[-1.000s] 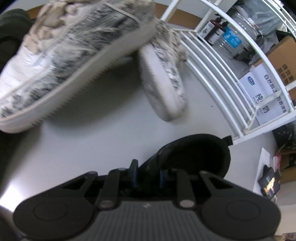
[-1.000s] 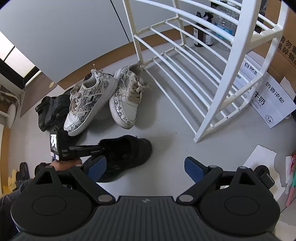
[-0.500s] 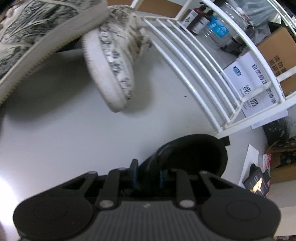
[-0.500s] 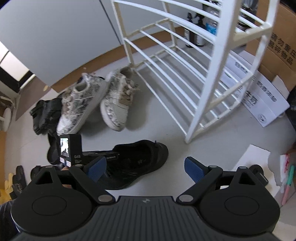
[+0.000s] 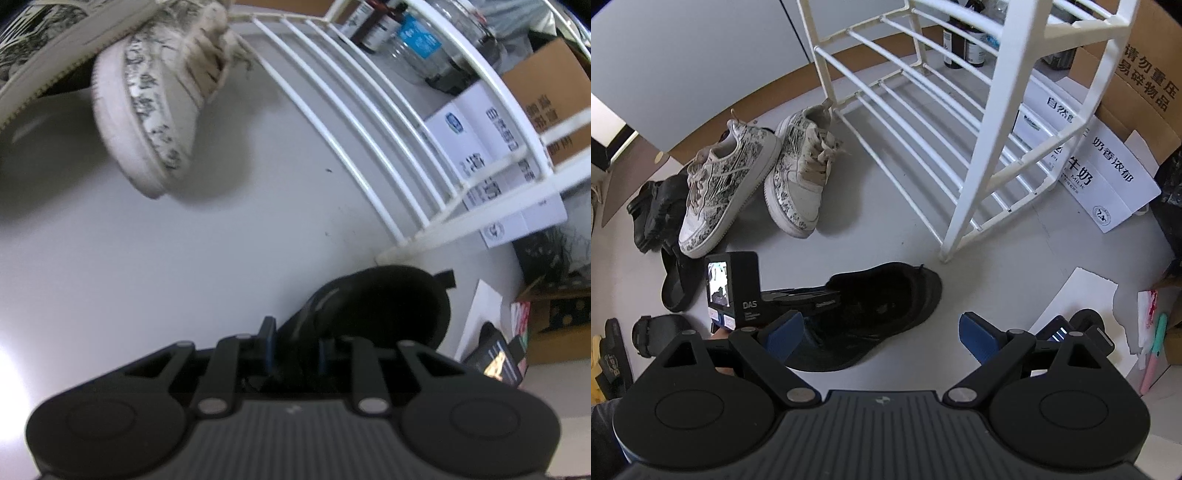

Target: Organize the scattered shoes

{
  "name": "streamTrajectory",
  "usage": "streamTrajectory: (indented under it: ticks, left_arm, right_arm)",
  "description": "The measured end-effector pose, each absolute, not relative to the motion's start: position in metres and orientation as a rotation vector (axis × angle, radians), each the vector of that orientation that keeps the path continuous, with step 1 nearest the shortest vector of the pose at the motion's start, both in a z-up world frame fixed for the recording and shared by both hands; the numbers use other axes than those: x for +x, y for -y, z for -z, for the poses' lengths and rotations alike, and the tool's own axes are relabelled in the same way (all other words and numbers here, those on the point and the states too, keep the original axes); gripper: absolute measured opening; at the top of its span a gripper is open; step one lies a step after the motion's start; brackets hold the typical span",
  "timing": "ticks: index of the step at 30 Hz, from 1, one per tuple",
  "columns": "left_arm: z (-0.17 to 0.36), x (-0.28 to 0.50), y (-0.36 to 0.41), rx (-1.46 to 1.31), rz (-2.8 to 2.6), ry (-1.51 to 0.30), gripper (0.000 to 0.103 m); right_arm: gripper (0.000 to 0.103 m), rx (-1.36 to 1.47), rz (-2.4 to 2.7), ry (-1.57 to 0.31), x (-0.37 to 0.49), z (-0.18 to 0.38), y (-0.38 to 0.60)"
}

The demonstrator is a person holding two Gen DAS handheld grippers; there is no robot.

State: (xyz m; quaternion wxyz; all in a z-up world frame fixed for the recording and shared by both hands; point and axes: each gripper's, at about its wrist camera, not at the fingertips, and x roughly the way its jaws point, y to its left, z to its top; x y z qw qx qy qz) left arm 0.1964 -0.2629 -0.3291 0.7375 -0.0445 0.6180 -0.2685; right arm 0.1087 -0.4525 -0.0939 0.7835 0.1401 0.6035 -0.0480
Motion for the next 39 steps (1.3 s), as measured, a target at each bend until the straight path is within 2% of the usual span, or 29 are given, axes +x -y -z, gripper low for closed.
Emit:
streamTrajectory:
  ticks: [1, 3, 5, 16, 25, 33, 39]
  left_arm:
    - [0.328, 0.196, 0.263, -0.108, 0.586, -1.363, 0.03]
    - [0.325, 0.196, 0.262, -0.129, 0.579, -1.374, 0.057]
    - [0.317, 0.194, 0.259, -0.142, 0.581, -1.355, 0.063]
    - [0.268, 0.191, 0.238, -0.102, 0.521, -1.363, 0.064]
    - [0.181, 0.174, 0.189, -0.076, 0.441, -1.298, 0.066]
    - [0.082, 0.148, 0.154, 0.014, 0.349, -1.218, 0.072]
    - [0.039, 0.124, 0.139, 0.063, 0.257, -1.186, 0.073]
  right_arm:
    - [0.095, 0.299, 0.105, -1.305, 0.109, 0.095, 0.452]
    - [0.095, 0.298, 0.109, -1.307, 0.108, 0.095, 0.452]
    - [0.095, 0.299, 0.109, -1.305, 0.107, 0.095, 0.451]
    - [0.095, 0.286, 0.104, -1.301, 0.106, 0.093, 0.443]
    - [0.095, 0.322, 0.102, -1.271, 0.097, 0.082, 0.437]
    - [0.095, 0.381, 0.093, -1.217, 0.087, 0.064, 0.431]
    - [0.095, 0.441, 0.092, -1.175, 0.078, 0.052, 0.431]
